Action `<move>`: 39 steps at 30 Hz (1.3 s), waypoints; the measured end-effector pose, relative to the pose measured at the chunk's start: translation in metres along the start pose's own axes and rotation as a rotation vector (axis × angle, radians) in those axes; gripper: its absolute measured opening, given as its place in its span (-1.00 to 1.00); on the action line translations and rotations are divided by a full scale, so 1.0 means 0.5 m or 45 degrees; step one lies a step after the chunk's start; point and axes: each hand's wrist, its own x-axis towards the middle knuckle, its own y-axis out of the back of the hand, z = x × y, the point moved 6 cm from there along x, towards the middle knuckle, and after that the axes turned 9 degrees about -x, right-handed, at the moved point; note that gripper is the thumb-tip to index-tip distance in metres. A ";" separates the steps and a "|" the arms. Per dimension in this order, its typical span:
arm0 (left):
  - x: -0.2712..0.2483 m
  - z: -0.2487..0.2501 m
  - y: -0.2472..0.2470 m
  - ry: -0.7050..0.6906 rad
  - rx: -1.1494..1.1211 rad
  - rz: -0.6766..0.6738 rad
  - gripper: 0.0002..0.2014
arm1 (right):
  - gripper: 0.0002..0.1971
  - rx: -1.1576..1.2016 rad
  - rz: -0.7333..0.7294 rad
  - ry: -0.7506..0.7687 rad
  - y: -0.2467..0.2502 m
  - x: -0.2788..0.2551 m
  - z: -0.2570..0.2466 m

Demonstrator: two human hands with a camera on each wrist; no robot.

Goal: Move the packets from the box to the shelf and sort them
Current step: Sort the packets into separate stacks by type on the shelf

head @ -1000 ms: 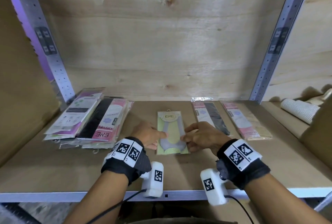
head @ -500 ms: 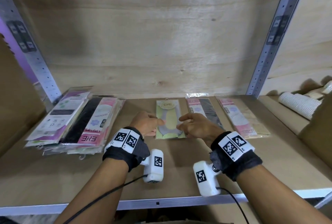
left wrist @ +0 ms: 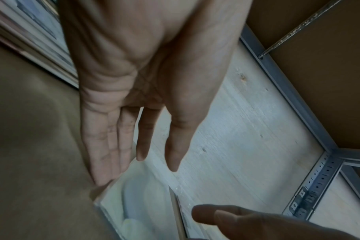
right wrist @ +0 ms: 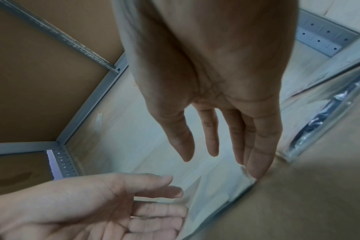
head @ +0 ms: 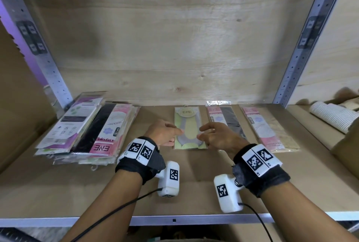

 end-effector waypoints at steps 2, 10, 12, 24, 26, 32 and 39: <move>-0.005 0.007 0.014 -0.015 0.020 0.019 -0.74 | -0.60 -0.014 0.029 0.016 0.004 -0.005 -0.003; -0.037 0.056 0.177 -0.201 -0.093 0.273 -0.86 | -0.88 0.068 0.134 0.132 -0.019 -0.011 -0.106; -0.052 0.059 0.233 -0.260 -0.125 0.355 -0.90 | -0.86 0.157 0.059 0.146 -0.056 -0.003 -0.155; -0.110 0.015 0.476 -0.297 -0.140 0.609 -0.89 | -0.49 0.077 -0.407 0.037 -0.376 0.053 -0.361; -0.119 0.006 0.497 -0.275 -0.123 0.601 -0.86 | -0.36 -0.014 -0.355 0.044 -0.393 0.068 -0.366; -0.137 -0.019 0.532 -0.206 -0.107 0.598 -0.92 | -0.32 -0.104 -0.265 0.007 -0.404 0.095 -0.346; -0.138 -0.036 0.504 -0.166 -0.080 0.532 -0.87 | -0.66 -0.338 -0.305 0.036 -0.346 0.074 -0.320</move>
